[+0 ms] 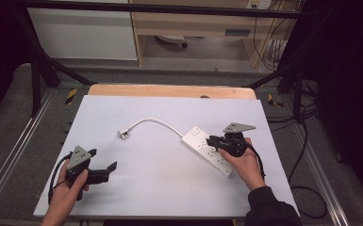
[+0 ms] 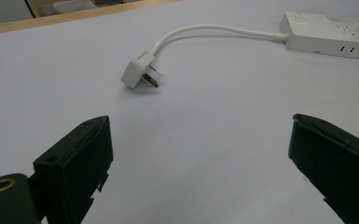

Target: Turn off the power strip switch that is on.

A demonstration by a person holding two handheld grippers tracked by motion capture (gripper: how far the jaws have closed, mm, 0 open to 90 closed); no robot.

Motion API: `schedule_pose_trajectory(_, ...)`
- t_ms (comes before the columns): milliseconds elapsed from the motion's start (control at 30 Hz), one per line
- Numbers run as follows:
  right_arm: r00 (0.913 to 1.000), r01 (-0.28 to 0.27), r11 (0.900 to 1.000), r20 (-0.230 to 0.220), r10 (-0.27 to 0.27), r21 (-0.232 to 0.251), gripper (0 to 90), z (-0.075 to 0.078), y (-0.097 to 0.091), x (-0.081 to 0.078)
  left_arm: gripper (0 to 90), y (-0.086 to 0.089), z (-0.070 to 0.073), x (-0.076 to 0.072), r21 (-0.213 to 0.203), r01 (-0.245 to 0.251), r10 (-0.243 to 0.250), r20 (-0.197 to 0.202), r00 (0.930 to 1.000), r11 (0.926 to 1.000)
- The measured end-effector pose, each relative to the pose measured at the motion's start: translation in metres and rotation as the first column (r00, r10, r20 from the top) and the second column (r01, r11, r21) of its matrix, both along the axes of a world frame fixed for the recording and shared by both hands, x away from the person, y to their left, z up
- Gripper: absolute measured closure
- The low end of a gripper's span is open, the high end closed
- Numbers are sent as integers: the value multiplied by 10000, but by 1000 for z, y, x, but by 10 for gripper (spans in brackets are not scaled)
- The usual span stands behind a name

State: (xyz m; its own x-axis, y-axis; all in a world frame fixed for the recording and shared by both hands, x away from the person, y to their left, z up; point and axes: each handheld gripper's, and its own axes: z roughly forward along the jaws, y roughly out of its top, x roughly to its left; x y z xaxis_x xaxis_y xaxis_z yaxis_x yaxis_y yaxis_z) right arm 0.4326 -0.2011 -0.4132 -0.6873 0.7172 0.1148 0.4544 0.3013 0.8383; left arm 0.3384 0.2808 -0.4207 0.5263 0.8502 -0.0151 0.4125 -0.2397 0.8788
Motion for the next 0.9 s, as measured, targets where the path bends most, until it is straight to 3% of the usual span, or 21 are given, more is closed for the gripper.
schedule_pose_trajectory(233, 9998, 56, 10000, 176, -55, -32, 612, 1, 1, 0, 62, 0, 0, 0, -22, 21, -21, -8, 10000, 10000)
schedule_pose_trajectory(567, 9978, 512, 9987, 421, -508, -70, 319, -1, 4, 1, 62, 0, 0, 0, -27, 46, -46, -14, 10000, 10000)
schedule_pose_trajectory(700, 9968, 767, 9970, 215, -765, -84, 226, -1, 4, 4, 62, -1, 0, 0, -41, 52, -52, -12, 10000, 10000)
schedule_pose_trajectory(800, 9973, 713, 9974, 204, -712, -51, 208, 1, 4, 4, 62, 0, 0, 0, -24, 62, -62, -17, 10000, 10000)
schedule_pose_trajectory(900, 9966, 779, 9970, 284, -778, -9, 123, 4, 6, 3, 62, 0, 0, -1, -29, 70, -70, -19, 10000, 10000)
